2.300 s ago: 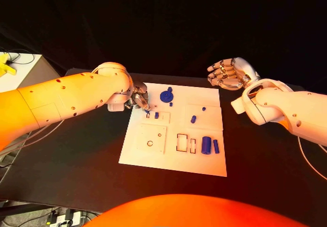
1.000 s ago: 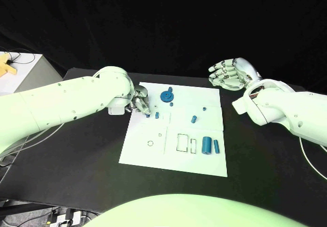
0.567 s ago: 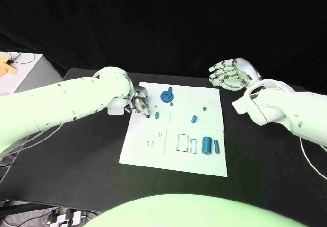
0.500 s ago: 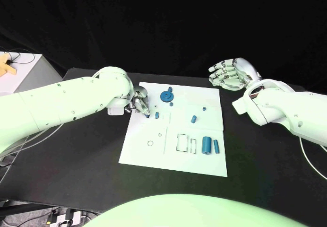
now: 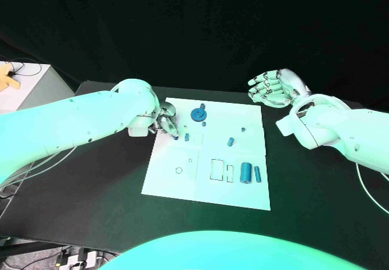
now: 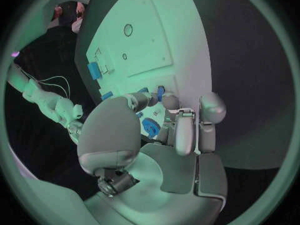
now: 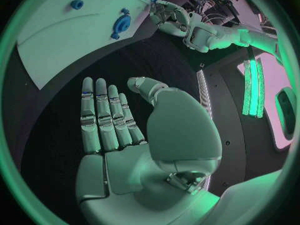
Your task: Assemble the parts on the task board
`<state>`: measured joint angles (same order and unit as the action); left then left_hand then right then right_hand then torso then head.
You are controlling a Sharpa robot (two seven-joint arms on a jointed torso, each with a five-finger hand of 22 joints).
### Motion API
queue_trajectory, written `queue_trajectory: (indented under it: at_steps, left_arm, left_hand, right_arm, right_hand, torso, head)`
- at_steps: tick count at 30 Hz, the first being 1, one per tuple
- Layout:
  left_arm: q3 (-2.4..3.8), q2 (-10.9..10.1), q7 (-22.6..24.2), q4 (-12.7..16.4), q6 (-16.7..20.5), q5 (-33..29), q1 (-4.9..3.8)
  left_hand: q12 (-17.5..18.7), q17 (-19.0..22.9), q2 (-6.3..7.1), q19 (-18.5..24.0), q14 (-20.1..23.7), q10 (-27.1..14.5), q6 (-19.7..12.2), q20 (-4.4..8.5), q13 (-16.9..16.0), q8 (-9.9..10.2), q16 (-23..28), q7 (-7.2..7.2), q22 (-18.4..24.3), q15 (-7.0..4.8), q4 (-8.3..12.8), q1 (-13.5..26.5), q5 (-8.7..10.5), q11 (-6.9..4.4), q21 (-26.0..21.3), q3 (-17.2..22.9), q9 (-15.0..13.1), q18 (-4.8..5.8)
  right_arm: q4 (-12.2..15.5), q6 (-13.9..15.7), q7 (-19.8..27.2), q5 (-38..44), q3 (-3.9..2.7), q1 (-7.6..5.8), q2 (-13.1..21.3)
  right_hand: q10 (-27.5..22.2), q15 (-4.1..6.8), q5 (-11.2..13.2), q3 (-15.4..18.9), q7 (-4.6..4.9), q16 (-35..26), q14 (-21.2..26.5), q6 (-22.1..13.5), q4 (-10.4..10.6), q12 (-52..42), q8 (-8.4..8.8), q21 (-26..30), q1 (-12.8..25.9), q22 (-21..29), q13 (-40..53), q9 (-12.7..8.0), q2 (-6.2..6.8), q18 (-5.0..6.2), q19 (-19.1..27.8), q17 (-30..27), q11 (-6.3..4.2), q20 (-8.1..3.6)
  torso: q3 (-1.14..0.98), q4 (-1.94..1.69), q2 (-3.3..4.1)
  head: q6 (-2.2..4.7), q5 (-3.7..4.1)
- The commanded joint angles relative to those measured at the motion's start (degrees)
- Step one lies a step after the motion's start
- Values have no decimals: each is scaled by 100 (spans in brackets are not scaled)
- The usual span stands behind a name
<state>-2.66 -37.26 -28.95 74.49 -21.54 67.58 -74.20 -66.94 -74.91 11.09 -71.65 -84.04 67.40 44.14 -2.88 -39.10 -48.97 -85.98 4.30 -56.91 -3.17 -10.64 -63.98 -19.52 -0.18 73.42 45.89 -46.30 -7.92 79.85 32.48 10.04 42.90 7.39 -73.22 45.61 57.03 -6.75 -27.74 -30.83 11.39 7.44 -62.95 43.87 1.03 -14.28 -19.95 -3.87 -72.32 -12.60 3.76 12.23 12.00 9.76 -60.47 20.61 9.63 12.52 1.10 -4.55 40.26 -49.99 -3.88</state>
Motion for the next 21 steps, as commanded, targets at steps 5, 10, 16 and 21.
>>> queue_trajectory:
  at_steps: [5,10,16,21]
  left_arm:
    - [-9,35,-7,-13,-244,28,9]
    - [-11,34,0,8,-397,30,9]
    - [-14,31,1,8,-468,32,9]
    - [-16,45,5,0,-456,33,9]
  left_hand:
    - [21,-757,-37,-51,-370,29,48,13,-6,-16,-35,-10,-13,-52,1110,24,-19,-10,39,1162,-12,106]
    - [22,-777,-24,-48,-377,35,54,15,-12,-15,-45,-12,-9,-53,1122,24,-18,-13,38,1169,-13,105]
    - [22,-777,-24,-48,-377,35,54,15,-12,-15,-45,-12,-9,-53,1122,24,-18,-13,38,1169,-13,105]
    - [22,-780,-20,-48,-378,37,57,16,-13,-14,-46,-13,-9,-53,1127,24,-19,-14,39,1173,-14,106]
  right_arm:
    - [10,-73,61,19,-2,4,2]
    - [13,-74,61,19,-2,4,5]
    - [24,-73,62,19,-2,4,10]
    - [27,-73,64,19,-2,4,10]
  right_hand:
    - [11,-4,-29,-7,267,-36,-38,-29,-37,21,-32,-5,52,5,-9,-5,15,67,-16,-5,45,12]
    - [11,-4,-29,-7,267,-36,-38,-29,-37,21,-32,-5,52,5,-9,-5,15,67,-16,-5,45,12]
    - [11,-4,-29,-7,267,-36,-38,-29,-37,21,-32,-5,52,5,-9,-5,15,67,-16,-5,45,12]
    - [11,-4,-29,-7,267,-36,-38,-29,-37,21,-32,-5,52,5,-9,-5,15,67,-16,-5,45,12]
  torso:
    - [-2,10,1]
    - [-3,8,-2]
    - [2,-5,-2]
    - [0,1,1]
  head:
    - [-1,-4]
    - [-1,3]
    - [-1,11]
    - [-1,3]
